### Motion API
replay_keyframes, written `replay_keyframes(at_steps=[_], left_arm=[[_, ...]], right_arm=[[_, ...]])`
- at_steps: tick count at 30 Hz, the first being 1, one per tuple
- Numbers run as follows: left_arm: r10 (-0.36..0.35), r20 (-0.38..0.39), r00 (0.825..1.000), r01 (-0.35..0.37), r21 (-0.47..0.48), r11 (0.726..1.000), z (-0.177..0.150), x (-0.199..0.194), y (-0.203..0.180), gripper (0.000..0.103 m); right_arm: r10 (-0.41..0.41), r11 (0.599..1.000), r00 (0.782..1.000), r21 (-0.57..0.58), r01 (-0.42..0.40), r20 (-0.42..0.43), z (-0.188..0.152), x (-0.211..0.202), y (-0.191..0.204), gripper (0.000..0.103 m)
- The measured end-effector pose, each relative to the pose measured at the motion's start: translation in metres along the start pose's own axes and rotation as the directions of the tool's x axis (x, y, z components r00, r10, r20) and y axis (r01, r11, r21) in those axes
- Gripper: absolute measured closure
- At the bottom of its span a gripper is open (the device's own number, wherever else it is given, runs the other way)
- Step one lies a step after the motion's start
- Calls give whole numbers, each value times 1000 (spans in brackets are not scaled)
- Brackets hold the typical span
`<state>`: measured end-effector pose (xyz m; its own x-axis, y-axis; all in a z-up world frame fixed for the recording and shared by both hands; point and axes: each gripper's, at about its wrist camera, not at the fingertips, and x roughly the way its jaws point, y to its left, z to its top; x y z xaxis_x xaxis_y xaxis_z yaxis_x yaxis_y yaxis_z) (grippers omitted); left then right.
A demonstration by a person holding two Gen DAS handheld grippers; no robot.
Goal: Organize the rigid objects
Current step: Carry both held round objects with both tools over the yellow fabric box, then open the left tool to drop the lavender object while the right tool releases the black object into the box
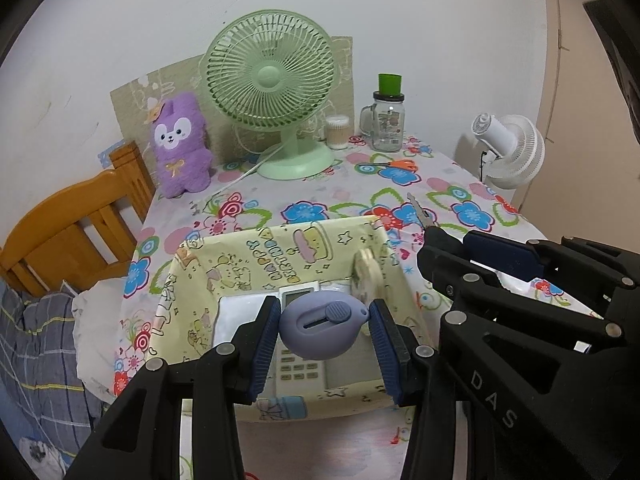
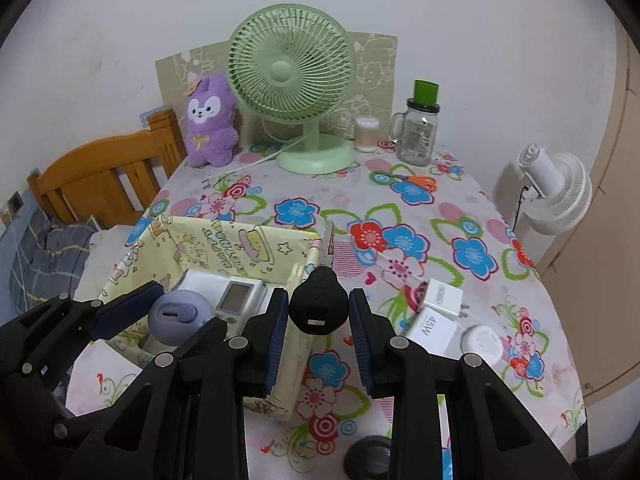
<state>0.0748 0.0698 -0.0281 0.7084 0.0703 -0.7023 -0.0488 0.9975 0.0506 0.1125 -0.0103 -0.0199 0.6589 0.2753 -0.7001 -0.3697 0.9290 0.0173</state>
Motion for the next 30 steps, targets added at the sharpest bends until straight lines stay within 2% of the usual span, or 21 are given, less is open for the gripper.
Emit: replay_keyframes(at_steps=[30], left_arm=[[40, -109, 993, -48, -65, 997, -13, 52, 49, 56]], right_arm=[[38, 997, 993, -56, -45, -112, 4, 63, 46, 69]])
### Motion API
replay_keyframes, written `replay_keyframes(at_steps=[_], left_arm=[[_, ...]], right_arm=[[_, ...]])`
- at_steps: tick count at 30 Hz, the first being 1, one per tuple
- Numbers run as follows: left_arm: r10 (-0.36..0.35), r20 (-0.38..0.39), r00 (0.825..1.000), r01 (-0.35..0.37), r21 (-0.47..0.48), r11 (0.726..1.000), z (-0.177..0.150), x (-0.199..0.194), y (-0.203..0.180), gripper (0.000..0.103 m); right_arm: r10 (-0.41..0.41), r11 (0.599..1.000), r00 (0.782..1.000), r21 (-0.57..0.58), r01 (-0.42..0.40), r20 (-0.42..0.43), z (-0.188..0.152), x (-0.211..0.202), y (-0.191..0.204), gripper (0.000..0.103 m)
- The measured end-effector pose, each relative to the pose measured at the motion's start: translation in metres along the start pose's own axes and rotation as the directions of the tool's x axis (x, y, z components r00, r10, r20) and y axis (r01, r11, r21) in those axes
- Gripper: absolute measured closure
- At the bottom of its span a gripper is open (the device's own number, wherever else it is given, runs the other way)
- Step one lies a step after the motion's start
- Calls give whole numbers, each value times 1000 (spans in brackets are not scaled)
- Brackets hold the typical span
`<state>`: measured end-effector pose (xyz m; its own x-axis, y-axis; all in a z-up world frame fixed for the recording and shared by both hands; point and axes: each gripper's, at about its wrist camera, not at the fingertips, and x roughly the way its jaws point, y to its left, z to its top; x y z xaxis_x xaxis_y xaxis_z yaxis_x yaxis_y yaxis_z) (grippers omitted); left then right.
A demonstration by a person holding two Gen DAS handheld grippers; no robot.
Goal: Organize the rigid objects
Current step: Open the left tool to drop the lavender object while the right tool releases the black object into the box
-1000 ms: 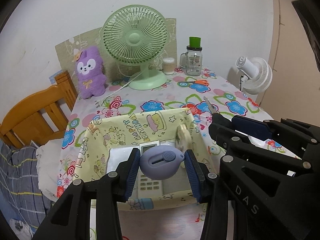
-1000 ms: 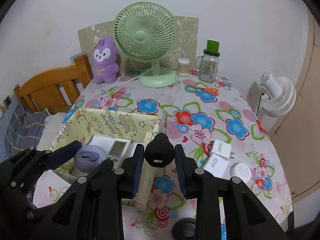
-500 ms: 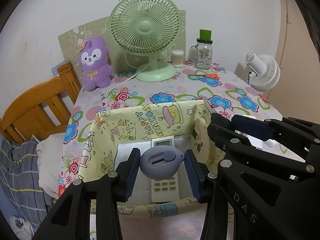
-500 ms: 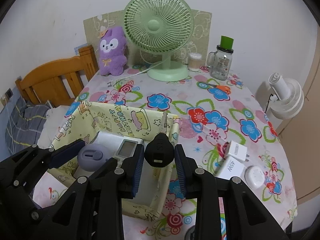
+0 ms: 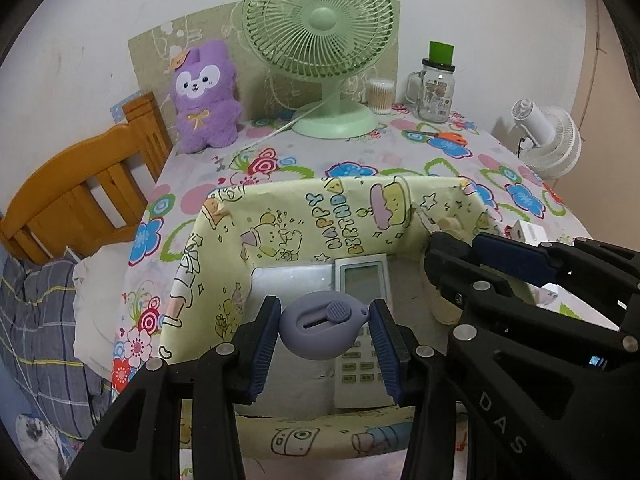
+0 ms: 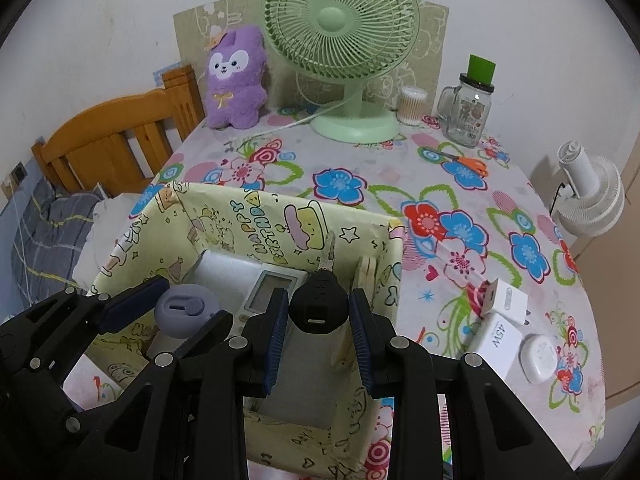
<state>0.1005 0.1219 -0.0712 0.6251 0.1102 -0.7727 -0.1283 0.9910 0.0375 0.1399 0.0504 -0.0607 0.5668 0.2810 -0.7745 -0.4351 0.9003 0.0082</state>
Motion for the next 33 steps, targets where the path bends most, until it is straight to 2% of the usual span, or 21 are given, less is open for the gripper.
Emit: replay_keyframes(at_steps=[10, 15, 17, 19, 21, 25, 33], left_arm=[[16, -30, 999, -17, -24, 1000, -2, 10, 5, 54], [12, -41, 999, -13, -23, 1000, -2, 9, 4, 44], [15, -38, 999, -16, -22, 1000, -3, 7, 3, 30], [15, -35, 999, -16, -38, 999, -4, 4, 5, 26], [-3, -40, 999, 1, -50, 999, -5, 1, 7, 25], [15, -21, 1000, -16, -46, 999, -9, -8, 6, 23], [31, 4, 1000, -31, -37, 999, -15, -27, 1, 22]], right_arm=[[3, 1000, 999, -2, -3, -32, -2, 11, 3, 68], [3, 1000, 999, -3, -3, -36, -2, 12, 1, 68], [4, 1000, 999, -12, -4, -42, -3, 12, 1, 68], [3, 1000, 999, -10, -3, -41, -4, 8, 1, 67], [6, 1000, 999, -7, -6, -39, -5, 4, 1, 65], [-2, 1000, 1000, -3, 2, -27, -9, -6, 1, 54], [21, 1000, 1000, 4, -21, -8, -17, -25, 2, 49]])
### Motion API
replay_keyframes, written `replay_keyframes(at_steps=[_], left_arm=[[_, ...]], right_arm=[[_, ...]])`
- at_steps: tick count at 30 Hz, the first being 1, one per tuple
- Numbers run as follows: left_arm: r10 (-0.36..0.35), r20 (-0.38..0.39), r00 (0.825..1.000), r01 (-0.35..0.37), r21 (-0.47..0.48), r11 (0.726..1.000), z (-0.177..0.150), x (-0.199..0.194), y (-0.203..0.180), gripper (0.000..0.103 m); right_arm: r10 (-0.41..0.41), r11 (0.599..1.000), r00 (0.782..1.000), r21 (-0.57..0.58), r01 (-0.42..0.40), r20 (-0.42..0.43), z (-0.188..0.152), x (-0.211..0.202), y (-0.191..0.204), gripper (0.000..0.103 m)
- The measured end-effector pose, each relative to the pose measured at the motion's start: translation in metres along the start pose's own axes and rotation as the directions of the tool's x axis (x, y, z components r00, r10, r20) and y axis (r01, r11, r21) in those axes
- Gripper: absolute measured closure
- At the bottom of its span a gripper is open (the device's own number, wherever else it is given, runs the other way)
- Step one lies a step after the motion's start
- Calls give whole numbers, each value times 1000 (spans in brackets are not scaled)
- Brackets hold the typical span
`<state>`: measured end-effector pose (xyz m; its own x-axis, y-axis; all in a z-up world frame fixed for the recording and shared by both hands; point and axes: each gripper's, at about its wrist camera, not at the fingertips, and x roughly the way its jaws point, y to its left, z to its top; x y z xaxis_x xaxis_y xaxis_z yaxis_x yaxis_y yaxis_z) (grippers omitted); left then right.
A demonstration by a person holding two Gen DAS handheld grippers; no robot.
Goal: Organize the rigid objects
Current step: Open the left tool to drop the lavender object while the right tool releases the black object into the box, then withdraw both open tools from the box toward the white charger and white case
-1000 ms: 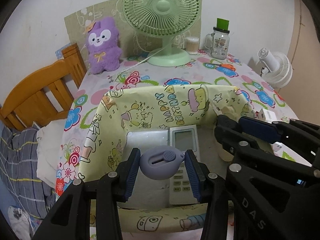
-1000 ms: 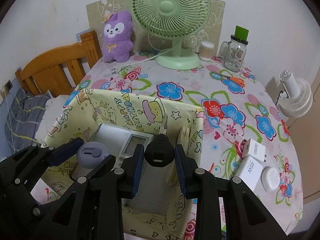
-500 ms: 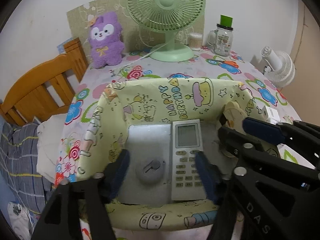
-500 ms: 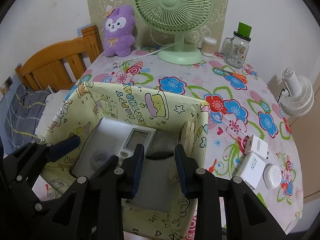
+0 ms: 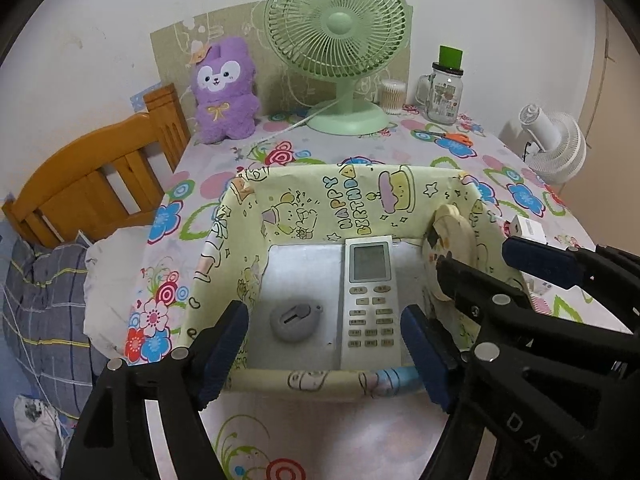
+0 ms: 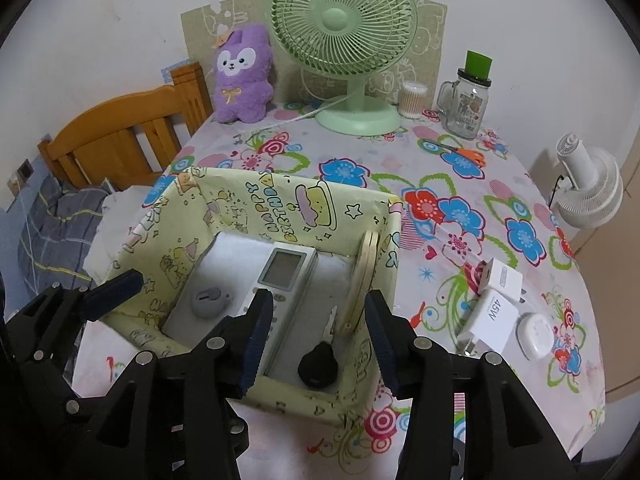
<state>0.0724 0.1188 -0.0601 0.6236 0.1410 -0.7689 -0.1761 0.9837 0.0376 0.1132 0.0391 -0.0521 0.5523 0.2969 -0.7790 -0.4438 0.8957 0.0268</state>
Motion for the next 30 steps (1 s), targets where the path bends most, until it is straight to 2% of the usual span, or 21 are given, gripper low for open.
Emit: replay_keyframes(at_steps=[4, 17, 30], left_arm=[[-11, 2, 1000, 11, -2, 1000, -2, -6, -4, 21], [-31, 32, 999, 30, 44, 999, -3, -25, -28, 21], [-48, 54, 997, 44, 61, 997, -4, -40, -53, 20]], right_arm=[[-17, 1000, 1000, 12, 17, 7, -3, -9, -3, 32], [-37, 998, 999, 57, 35, 29, -17, -36, -26, 30], [-73, 995, 996, 74, 69, 59, -24, -59, -49, 24]])
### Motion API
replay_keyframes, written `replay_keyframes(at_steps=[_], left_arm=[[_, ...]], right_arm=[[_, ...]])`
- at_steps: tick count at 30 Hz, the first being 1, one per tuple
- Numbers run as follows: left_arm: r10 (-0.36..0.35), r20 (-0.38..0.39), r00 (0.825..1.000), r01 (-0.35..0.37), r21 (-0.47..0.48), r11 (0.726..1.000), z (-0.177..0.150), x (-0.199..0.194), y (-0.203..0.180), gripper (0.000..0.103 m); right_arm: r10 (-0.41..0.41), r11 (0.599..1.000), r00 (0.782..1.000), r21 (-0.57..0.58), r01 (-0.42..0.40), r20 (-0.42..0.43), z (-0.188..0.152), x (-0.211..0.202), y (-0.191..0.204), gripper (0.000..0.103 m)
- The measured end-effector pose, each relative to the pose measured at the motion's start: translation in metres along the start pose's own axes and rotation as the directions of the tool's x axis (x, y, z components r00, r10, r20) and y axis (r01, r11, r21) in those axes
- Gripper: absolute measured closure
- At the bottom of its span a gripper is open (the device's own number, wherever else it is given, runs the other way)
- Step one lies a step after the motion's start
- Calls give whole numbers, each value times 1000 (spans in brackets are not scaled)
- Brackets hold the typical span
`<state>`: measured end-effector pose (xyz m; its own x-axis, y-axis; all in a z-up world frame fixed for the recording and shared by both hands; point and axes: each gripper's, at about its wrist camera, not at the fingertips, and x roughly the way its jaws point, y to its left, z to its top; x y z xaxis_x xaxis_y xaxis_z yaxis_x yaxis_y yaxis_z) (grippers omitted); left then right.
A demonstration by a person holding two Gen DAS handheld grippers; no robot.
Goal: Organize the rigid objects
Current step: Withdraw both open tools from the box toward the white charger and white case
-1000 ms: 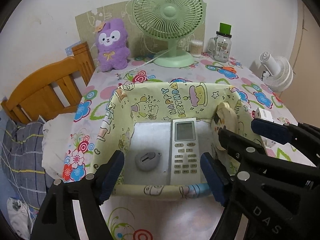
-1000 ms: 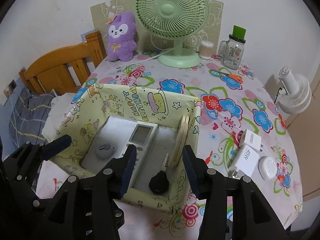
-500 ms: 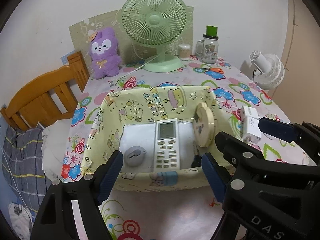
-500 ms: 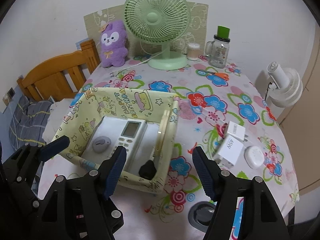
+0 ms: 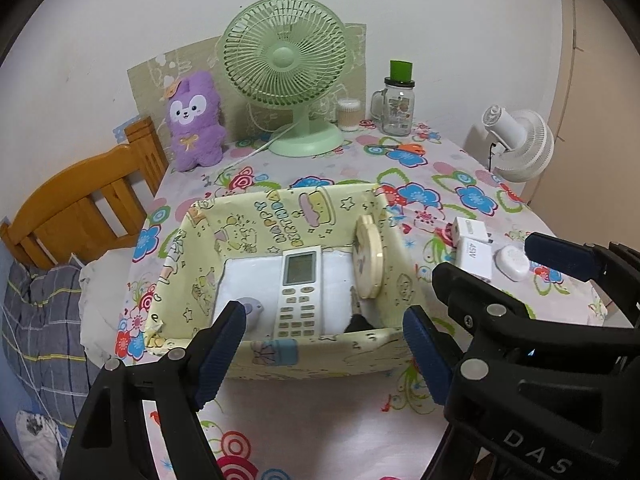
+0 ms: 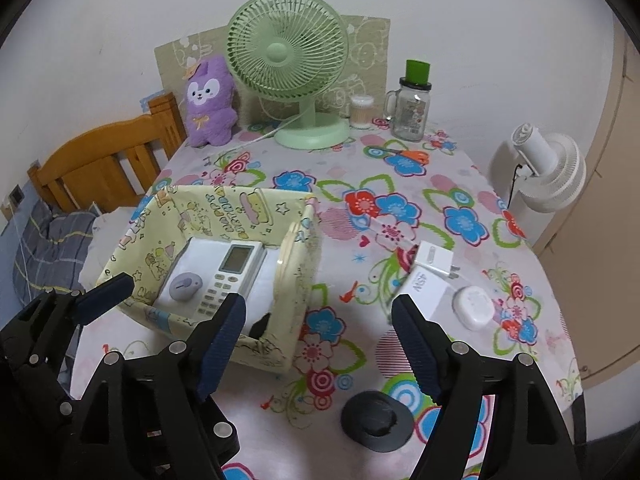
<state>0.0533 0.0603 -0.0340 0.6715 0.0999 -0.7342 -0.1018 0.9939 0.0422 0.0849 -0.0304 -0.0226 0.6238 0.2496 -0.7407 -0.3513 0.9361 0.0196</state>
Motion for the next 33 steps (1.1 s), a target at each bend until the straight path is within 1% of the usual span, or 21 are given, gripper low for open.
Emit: replay_keyframes(at_steps=[7, 15, 17, 24, 33], left_arm=[[2, 11, 1000, -2, 16, 1000, 3, -5, -17, 20], [-25, 20, 999, 25, 18, 1000, 5, -9, -32, 19], [-35, 22, 999, 34, 21, 999, 5, -10, -36, 16], [-49, 31, 998, 48, 46, 998, 9, -11, -54, 14], [-66, 35, 997, 63, 66, 996, 11, -8, -71, 9]], right_arm=[[-17, 1000, 1000, 3, 17, 12, -3, -9, -15, 22], [-29, 999, 999, 21, 28, 22, -6, -17, -35, 19], [-33, 999, 999, 25, 32, 25, -6, -19, -39, 18], [-43, 998, 999, 46, 41, 33, -8, -23, -55, 18], [-55, 996, 998, 71, 52, 38, -13, -24, -76, 17]])
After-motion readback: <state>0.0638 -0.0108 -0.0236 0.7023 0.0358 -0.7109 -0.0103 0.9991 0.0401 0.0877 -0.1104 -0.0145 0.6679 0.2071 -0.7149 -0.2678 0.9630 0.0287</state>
